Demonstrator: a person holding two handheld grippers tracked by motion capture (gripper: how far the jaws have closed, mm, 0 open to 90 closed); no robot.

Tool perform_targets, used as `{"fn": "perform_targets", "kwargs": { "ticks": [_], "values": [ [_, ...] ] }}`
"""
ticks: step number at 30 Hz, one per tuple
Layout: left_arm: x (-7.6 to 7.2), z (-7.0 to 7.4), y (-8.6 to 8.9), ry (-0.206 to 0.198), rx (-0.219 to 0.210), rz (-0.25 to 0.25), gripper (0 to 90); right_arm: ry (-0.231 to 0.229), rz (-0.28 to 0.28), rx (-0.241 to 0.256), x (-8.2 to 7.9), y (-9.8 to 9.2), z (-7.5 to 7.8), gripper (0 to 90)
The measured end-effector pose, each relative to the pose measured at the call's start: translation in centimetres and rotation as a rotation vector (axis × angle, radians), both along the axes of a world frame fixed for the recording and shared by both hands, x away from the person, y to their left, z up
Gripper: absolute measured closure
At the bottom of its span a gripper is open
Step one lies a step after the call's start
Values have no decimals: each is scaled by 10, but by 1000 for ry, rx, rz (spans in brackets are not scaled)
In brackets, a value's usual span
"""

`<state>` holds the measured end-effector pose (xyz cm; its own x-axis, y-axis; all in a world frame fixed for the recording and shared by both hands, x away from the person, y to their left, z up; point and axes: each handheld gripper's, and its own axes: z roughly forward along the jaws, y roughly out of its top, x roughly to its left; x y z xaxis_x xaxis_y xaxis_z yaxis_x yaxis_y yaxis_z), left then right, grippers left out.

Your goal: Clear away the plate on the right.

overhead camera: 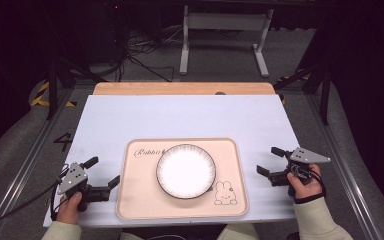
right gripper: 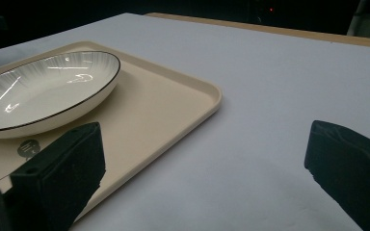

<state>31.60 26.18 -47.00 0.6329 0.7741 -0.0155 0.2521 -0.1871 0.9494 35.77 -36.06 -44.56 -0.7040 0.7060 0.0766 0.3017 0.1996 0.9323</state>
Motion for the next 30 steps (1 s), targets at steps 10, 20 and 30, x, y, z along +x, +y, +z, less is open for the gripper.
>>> {"fn": "perform_targets", "kwargs": {
  "ticks": [10, 20, 30],
  "values": [
    [0, 0, 0, -1, -4, -2, 2, 2, 11, -11, -1, 3, -6, 8],
    [0, 0, 1, -3, -4, -10, 2, 18, 9, -48, 1, 7, -7, 10],
    [0, 0, 1, -4, -9, -10, 2, 17, 19, -95, 1, 11, -8, 15]
  ]
}}
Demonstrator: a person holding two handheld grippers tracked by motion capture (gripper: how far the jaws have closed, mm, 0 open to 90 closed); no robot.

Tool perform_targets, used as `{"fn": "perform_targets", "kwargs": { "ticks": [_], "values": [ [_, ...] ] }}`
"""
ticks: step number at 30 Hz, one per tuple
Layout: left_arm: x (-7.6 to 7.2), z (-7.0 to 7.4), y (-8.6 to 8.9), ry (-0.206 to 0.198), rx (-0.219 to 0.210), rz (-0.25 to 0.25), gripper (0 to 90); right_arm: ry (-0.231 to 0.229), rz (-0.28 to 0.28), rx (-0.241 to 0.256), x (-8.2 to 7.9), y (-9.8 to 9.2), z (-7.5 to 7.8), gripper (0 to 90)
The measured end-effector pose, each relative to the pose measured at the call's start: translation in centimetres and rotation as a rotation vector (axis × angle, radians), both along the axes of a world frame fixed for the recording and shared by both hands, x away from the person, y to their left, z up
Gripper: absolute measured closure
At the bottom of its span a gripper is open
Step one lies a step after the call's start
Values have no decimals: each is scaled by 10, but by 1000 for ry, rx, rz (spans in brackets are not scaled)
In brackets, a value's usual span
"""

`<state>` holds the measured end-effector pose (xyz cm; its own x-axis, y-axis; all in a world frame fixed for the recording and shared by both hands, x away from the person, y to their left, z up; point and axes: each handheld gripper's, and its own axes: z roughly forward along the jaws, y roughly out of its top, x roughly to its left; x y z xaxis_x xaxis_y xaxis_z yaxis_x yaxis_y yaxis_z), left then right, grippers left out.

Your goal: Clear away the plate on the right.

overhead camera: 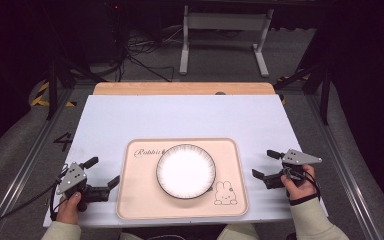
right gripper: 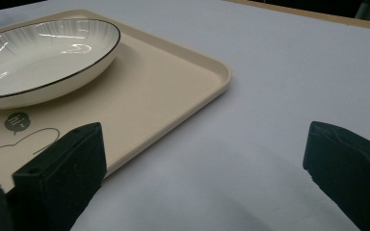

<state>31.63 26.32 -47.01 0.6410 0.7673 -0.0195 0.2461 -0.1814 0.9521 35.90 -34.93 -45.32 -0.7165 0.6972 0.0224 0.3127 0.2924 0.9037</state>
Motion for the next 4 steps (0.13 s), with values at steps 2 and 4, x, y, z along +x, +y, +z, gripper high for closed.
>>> {"fn": "perform_targets", "kwargs": {
  "ticks": [2, 4],
  "values": [
    [0, 0, 0, 0, 0, 0, 2, 0, 1, 1, 0, 0, 0, 15],
    [0, 0, 0, 0, 0, 0, 2, -1, 3, 0, 0, 0, 0, 15]
  ]
}}
